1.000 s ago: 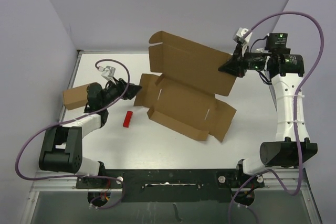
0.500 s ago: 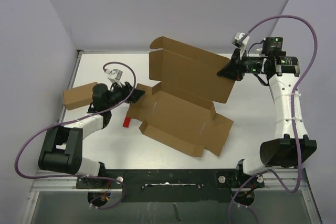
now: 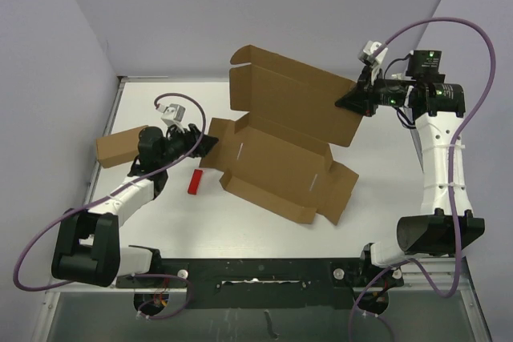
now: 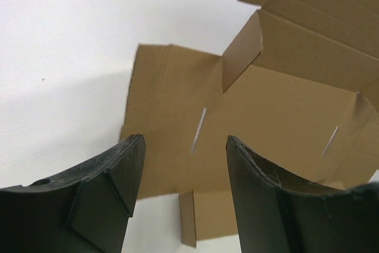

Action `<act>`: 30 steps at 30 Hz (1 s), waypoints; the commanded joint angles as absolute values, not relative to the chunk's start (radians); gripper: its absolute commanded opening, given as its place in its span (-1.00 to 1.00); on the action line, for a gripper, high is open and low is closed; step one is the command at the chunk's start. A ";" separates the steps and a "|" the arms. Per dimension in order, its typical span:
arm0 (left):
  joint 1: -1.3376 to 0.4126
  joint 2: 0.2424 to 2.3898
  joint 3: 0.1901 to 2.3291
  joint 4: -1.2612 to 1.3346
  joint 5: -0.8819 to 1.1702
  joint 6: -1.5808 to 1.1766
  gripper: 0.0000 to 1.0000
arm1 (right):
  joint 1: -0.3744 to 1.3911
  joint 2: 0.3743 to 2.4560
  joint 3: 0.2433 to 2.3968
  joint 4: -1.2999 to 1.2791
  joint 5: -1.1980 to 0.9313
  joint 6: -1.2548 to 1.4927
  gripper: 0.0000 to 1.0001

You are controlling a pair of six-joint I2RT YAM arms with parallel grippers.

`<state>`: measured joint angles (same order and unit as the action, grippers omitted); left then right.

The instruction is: Fold the paper box

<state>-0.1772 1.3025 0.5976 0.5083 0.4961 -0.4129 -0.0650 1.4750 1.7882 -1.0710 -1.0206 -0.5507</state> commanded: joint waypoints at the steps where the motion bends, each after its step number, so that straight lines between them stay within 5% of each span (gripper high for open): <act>1: -0.206 1.286 0.645 0.533 0.484 -0.424 0.10 | -0.070 1.475 1.865 -1.038 -1.021 -0.577 -1.00; 10: -0.360 1.426 0.676 0.640 0.430 -0.526 0.01 | -0.069 1.452 1.804 -1.003 -1.029 -0.567 -1.00; 17: -0.476 1.509 0.647 0.635 0.355 -0.611 -0.24 | -0.075 1.429 1.739 -0.958 -1.008 -0.550 -1.00; 30: -0.572 1.768 0.714 0.796 0.299 -0.709 -0.31 | -0.128 1.418 1.725 -0.889 -1.097 -0.430 -1.00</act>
<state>-0.5678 1.6928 0.6518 0.6472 0.3237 -0.6590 -0.0956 1.4620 1.7088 -0.9688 -1.0122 -0.4953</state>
